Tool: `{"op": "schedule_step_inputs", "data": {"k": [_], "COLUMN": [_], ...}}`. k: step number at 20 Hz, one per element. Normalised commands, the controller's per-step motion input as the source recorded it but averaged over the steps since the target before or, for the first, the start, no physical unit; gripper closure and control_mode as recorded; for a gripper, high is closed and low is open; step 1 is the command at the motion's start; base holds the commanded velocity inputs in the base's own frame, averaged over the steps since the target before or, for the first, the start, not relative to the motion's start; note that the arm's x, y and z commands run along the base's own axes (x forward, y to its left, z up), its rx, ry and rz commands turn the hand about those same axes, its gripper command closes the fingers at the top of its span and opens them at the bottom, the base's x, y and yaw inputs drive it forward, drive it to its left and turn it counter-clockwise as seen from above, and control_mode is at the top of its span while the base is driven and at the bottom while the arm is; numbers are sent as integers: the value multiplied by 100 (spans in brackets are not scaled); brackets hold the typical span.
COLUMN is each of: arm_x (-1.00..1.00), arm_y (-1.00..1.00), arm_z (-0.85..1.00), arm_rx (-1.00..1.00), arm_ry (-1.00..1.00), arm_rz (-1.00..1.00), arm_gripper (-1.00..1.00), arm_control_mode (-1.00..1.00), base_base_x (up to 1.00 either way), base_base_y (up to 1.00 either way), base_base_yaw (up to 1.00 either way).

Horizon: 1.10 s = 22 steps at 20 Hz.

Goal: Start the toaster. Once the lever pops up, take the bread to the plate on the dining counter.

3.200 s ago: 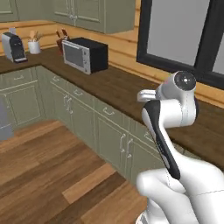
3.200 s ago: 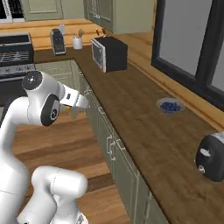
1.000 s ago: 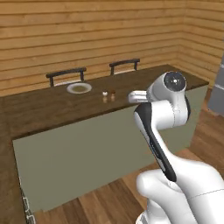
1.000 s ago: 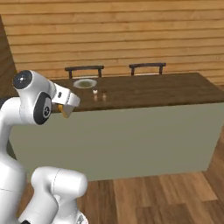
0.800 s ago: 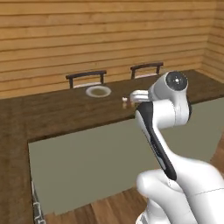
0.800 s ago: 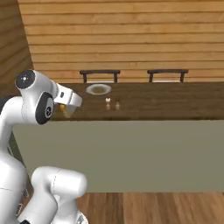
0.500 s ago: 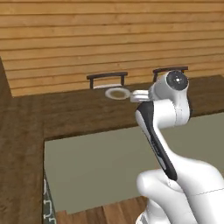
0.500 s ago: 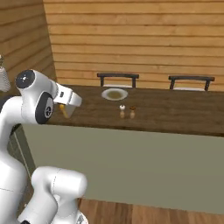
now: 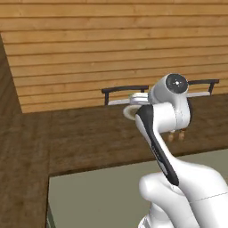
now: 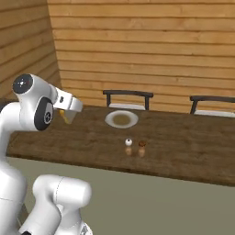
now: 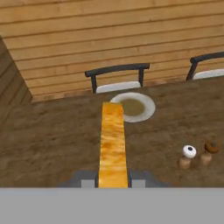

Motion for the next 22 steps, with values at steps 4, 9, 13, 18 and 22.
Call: {"op": "schedule_step_inputs", "data": {"k": [4,9,13,18,22], "arm_x": [0,0,0,0,78], "arm_y": [0,0,0,0,-86], "arm_z": [0,0,0,0,-4], "arm_rx": [0,0,0,0,11], "arm_ry": [0,0,0,0,8], "arm_rz": [0,0,0,0,11], "arm_gripper": [100,100,100,100,100], "arm_control_mode": [100,100,100,100,-100], "base_base_x": [53,47,45,47,0], "base_base_y": [-23,-17,-18,-39,0], "base_base_yaw": [3,8,7,8,0]}}
